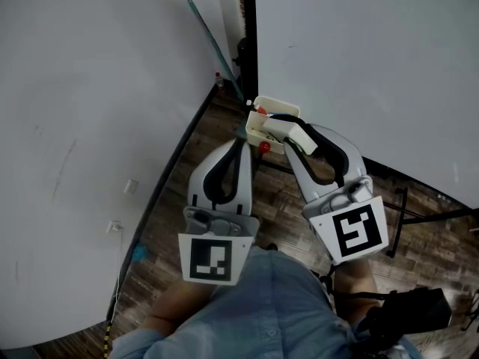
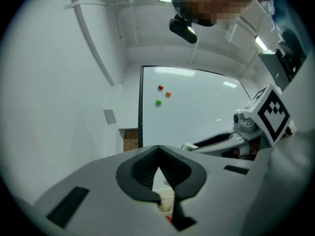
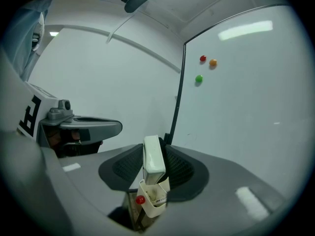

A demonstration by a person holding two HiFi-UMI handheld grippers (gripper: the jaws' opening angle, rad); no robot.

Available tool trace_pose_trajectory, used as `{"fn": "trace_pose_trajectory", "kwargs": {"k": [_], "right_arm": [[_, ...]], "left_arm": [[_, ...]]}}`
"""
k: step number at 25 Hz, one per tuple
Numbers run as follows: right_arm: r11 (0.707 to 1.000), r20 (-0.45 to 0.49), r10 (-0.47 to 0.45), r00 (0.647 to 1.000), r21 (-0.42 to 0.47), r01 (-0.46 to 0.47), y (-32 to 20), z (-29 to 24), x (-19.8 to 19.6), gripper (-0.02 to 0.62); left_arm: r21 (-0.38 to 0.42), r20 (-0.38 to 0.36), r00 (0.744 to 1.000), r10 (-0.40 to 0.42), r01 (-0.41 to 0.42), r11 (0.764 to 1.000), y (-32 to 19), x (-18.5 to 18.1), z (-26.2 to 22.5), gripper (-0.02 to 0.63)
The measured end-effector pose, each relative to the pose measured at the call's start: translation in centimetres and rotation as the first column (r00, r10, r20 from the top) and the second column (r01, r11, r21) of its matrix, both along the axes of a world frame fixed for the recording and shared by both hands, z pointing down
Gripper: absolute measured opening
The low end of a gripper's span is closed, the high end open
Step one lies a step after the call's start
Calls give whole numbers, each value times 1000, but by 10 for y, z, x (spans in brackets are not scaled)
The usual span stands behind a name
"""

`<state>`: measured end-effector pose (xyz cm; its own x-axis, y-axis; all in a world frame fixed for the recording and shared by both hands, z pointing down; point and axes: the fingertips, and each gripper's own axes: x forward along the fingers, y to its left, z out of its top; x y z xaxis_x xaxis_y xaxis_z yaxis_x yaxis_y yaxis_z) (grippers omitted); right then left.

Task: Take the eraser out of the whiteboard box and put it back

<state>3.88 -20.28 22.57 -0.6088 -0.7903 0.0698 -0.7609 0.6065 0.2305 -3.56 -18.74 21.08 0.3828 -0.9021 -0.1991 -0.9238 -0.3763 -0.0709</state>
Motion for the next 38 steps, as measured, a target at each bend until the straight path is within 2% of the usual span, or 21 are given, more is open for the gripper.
{"fn": "trace_pose_trajectory", "kwargs": {"k": [13, 38], "right_arm": [[1000, -13, 3, 1000, -21, -3, -14, 7, -5, 137], [982, -112, 23, 993, -185, -43, -73, 73, -38, 137]], "left_arm": [[-19, -15, 1000, 7, -7, 1000, -13, -5, 4, 5], [-137, -60, 997, 49, -57, 989, -79, -36, 44, 5]]}}
